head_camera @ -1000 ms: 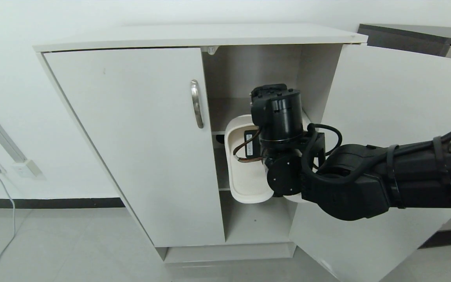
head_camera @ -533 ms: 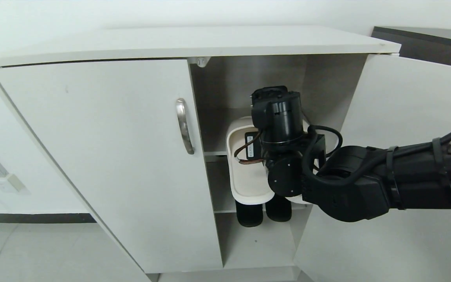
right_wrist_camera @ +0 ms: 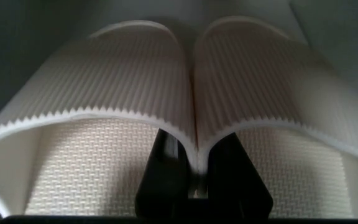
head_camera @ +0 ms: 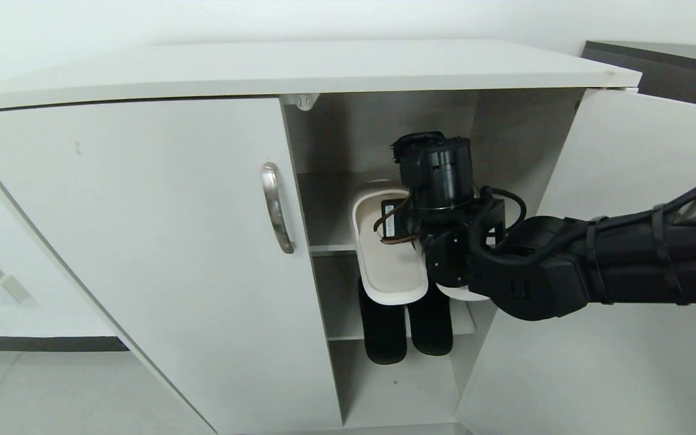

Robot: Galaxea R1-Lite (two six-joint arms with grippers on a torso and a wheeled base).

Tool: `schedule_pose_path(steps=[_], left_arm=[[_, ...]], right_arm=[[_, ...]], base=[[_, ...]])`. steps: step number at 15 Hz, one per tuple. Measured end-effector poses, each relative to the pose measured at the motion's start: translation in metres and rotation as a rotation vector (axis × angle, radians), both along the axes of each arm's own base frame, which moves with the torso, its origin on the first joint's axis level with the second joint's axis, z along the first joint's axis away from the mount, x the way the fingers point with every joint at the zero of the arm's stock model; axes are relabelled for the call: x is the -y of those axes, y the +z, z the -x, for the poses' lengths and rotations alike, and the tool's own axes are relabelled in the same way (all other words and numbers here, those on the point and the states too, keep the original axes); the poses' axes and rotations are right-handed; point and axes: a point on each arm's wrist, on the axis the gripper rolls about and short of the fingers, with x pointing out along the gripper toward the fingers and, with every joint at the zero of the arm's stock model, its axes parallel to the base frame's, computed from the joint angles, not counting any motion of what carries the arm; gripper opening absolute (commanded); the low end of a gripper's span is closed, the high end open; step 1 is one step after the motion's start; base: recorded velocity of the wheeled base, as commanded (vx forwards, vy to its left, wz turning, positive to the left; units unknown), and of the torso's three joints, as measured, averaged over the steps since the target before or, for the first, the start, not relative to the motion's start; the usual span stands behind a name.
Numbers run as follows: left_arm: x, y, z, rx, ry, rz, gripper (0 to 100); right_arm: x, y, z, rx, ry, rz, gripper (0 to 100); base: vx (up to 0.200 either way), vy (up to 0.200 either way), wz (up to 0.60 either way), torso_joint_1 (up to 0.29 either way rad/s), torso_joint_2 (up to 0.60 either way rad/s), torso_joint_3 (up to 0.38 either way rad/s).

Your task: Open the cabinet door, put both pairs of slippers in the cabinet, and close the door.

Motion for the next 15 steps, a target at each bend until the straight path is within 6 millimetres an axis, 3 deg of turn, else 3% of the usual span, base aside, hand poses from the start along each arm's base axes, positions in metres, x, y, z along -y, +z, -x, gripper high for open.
schedule_pose_path(steps=[8, 15], left_arm=[[0.000, 0.000, 0.000, 0.000, 0.000, 0.000, 0], [0.000, 0.000, 0.000, 0.000, 0.001, 0.001, 0]], right_arm=[[-0.001, 0.007, -0.044, -0.003, -0.054, 0.011, 0], [-0.005, 0.013, -0.066, 0.020, -0.080, -0.013, 0]], base=[[0.000, 0.000, 0.00, 0.000, 0.00, 0.000], [0.000, 0.000, 0.00, 0.000, 0.00, 0.000]])
